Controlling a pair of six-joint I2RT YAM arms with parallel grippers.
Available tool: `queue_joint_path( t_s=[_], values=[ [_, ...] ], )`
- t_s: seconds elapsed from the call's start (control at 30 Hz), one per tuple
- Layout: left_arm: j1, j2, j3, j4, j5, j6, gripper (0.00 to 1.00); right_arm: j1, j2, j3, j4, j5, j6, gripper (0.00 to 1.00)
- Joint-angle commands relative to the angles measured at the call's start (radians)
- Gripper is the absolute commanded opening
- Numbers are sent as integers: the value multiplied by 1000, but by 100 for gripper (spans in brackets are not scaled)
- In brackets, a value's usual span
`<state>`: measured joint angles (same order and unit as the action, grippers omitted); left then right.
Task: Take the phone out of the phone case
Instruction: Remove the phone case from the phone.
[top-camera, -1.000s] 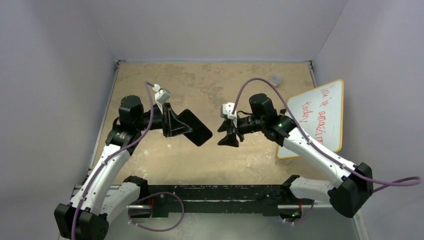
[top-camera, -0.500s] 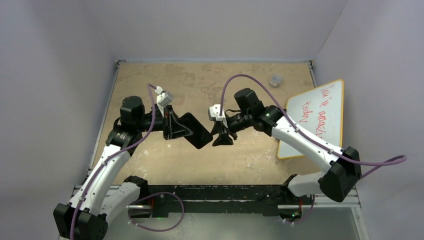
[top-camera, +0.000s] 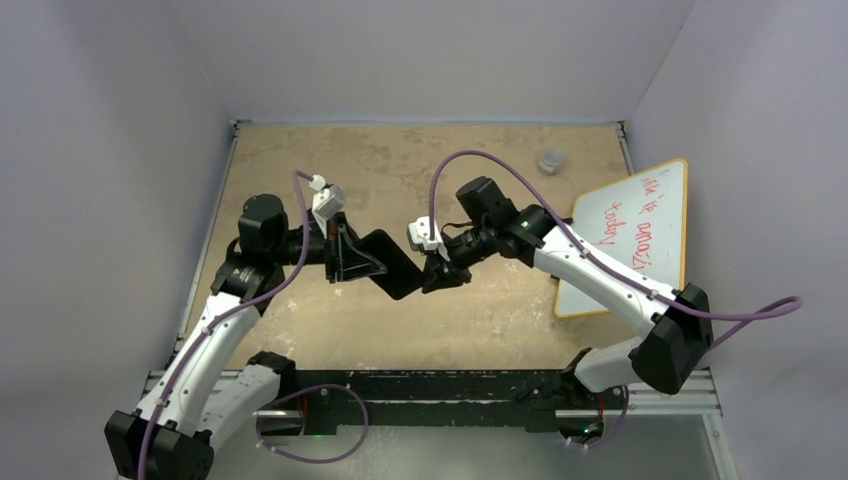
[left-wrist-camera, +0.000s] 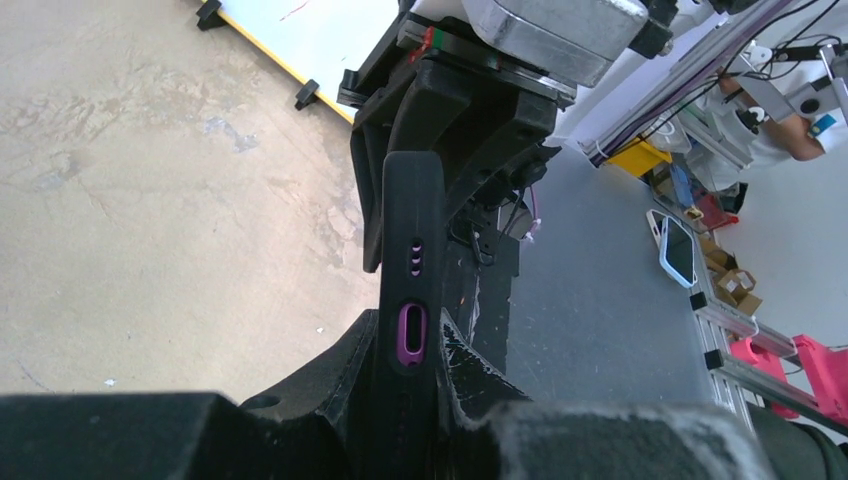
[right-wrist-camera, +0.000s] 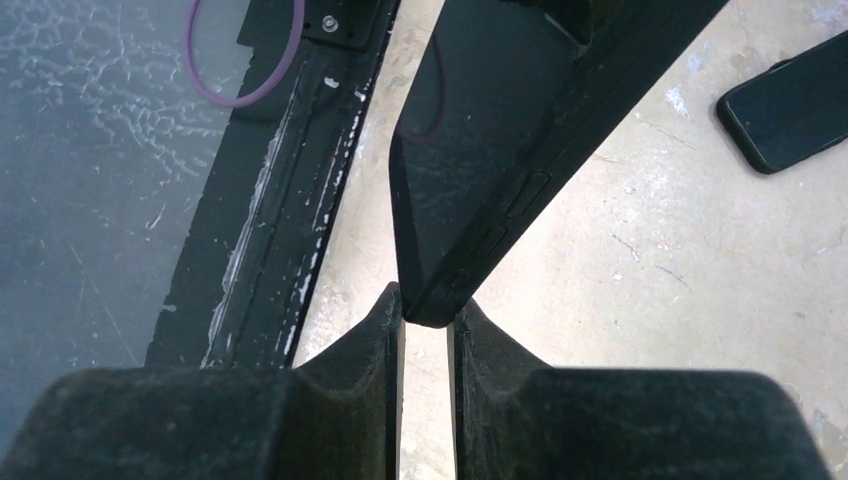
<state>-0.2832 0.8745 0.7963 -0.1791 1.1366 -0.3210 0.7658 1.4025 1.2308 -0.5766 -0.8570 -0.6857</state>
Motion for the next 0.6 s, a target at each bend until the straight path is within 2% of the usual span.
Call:
queue_joint_path(
  t_s=[0.0, 0.2, 0.27, 0.4, 0.57],
  values=[
    [-15, -32, -15, 127, 67, -49, 0, 4, 0, 50, -54, -20, -71, 14],
    [-25, -52, -34, 162, 84, -93, 0, 11, -6, 60, -102, -64, -218, 3],
    [-27, -44, -56, 249, 96, -153, 0, 16, -1, 71, -106, -62, -251, 1],
    [-31, -42, -122, 421, 119, -304, 0, 24, 9, 101, -123, -57, -338, 0],
    [-34, -51, -141, 444, 121, -361, 0, 23, 18, 129, -86, -34, -377, 0]
  ],
)
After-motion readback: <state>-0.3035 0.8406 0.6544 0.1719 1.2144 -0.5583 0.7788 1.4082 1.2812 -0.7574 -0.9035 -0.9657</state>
